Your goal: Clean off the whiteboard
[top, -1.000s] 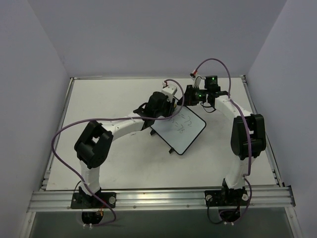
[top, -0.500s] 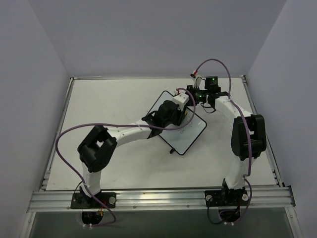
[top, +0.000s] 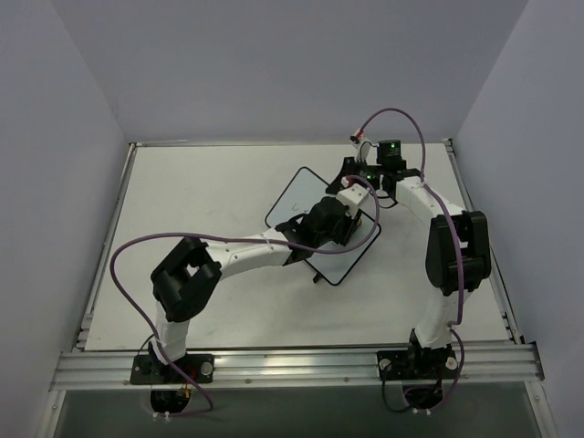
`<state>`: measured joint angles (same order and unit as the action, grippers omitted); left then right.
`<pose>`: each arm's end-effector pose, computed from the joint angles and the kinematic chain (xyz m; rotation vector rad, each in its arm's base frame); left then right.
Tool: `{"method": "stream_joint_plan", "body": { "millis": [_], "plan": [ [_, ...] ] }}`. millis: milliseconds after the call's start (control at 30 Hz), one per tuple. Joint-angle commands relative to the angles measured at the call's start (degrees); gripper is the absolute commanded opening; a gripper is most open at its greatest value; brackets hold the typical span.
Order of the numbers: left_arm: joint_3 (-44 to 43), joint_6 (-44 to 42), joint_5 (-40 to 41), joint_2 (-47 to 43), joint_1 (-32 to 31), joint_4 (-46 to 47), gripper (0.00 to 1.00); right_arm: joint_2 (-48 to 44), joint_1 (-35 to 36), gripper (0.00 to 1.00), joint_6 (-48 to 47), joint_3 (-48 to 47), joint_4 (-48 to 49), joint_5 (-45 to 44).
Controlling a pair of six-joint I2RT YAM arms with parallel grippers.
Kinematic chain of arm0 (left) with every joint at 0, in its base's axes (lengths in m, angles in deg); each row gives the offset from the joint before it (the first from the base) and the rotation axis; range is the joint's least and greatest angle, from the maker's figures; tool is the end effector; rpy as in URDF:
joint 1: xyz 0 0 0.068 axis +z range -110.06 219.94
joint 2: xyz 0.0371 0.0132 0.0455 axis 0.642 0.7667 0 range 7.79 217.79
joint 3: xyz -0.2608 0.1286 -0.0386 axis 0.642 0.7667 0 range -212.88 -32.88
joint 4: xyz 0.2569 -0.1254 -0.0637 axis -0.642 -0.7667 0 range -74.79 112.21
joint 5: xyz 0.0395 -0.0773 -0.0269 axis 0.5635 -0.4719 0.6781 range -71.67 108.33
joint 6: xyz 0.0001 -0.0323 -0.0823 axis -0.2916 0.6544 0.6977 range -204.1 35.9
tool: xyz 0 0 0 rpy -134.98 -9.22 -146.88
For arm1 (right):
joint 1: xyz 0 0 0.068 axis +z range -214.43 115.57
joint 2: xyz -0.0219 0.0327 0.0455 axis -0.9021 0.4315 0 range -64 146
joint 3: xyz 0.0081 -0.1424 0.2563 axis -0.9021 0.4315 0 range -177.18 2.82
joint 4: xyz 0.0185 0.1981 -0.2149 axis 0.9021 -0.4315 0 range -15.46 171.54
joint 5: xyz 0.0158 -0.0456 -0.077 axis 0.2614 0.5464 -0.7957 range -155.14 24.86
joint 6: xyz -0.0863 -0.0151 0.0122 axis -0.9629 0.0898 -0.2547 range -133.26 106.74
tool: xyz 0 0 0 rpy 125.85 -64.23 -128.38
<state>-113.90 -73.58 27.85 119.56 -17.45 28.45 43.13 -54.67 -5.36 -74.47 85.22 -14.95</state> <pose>0.2984 -0.4423 0.2247 0.7108 1.9147 -0.5917 0.4696 0.1421 0.2447 -0.5939 1.9191 1.0770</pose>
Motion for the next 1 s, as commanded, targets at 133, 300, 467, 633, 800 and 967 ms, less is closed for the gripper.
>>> {"method": "stream_joint_plan", "body": {
  "millis": [133,300,467,633,800,967],
  "plan": [
    [1.8,2.7,1.6,2.8,4.1,-11.5,0.02,-4.2,2.5,0.0,-0.6,-0.3,2.1,1.7],
    [3.0,3.2,2.0,1.5,7.5,-12.0,0.02,-4.5,2.6,0.0,-0.9,-0.3,1.9,1.7],
    [3.4,3.4,1.7,0.6,9.4,-12.0,0.02,-4.6,2.6,0.0,-1.0,-0.3,1.7,1.7],
    [1.8,2.1,1.6,1.0,8.4,-12.6,0.02,-4.6,2.6,0.0,-1.0,0.0,1.9,1.6],
    [1.3,0.6,2.4,1.6,4.6,-11.9,0.02,-4.7,2.6,0.0,-1.0,0.0,1.9,1.5],
    [1.5,-0.9,3.7,2.8,-0.6,-9.8,0.02,-4.7,2.6,0.0,-1.0,0.2,2.1,1.6]
  ]
}}
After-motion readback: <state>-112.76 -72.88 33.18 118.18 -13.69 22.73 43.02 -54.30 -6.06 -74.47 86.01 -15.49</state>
